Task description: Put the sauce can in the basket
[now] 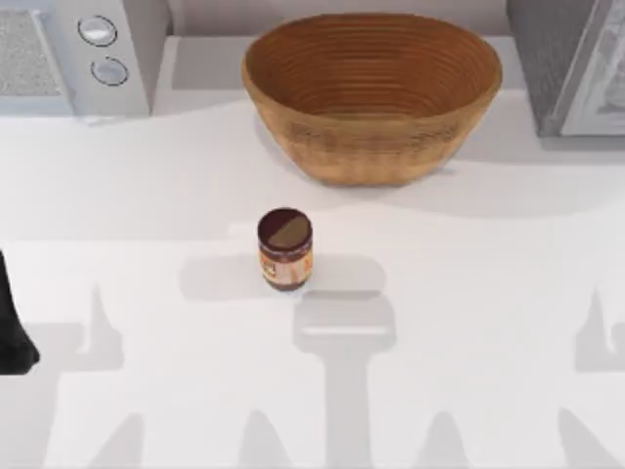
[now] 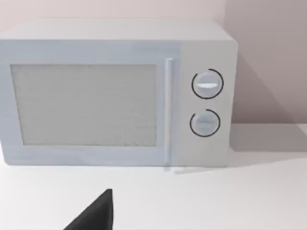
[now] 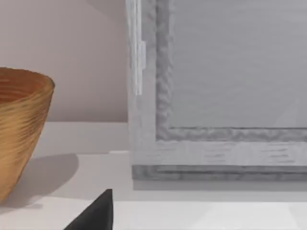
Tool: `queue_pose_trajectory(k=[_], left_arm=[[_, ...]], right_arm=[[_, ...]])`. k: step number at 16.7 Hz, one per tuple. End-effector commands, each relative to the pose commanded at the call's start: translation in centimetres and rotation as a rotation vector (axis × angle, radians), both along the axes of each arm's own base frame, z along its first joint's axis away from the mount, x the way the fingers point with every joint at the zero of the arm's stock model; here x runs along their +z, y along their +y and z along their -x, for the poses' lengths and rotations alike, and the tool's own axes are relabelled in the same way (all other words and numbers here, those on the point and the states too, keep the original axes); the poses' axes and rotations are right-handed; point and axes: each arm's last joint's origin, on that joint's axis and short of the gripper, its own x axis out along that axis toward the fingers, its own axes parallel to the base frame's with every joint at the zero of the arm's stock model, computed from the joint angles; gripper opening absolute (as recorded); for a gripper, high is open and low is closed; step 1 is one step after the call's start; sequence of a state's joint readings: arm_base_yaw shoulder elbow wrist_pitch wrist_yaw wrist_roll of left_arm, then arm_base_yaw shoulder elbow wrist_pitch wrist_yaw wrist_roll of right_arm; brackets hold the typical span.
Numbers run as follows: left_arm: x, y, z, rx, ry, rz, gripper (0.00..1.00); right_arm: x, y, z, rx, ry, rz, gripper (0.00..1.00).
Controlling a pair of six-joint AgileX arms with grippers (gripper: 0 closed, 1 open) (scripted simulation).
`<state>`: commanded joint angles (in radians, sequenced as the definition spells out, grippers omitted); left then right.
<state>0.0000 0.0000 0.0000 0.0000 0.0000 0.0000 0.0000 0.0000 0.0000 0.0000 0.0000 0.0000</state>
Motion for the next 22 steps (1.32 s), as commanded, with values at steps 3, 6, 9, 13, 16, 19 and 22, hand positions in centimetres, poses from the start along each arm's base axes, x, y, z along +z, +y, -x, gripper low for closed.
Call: queue_pose_trajectory(k=[3,6,9,13,16,19,22], left_arm=[[0.0,0.0,0.0,-0.006,0.003,0.001,1.00],[0.1,-0.2,-0.4,-0.056,0.031,0.009,1.00],[0.7,-0.3,-1.3,-0.133,0.071,0.032,1.00],[2.0,-0.3,-3.6,-0.248,0.119,0.081,1.00],[2.9,0.0,-6.6,-0.342,0.142,0.121,1.00],[3.1,0.5,-10.4,-0.451,0.150,0.152,1.00],[2.1,0.8,-14.8,-0.588,0.144,0.164,1.00]], right_arm=[[0.0,0.0,0.0,0.000,0.000,0.000,1.00],[0.0,0.0,0.0,0.000,0.000,0.000,1.00],[0.0,0.0,0.0,0.000,0.000,0.000,1.00],[0.0,0.0,0.0,0.000,0.000,0.000,1.00],[0.0,0.0,0.0,0.000,0.000,0.000,1.00],[0.0,0.0,0.0,0.000,0.000,0.000,1.00],[0.0,0.0,0.0,0.000,0.000,0.000,1.00]])
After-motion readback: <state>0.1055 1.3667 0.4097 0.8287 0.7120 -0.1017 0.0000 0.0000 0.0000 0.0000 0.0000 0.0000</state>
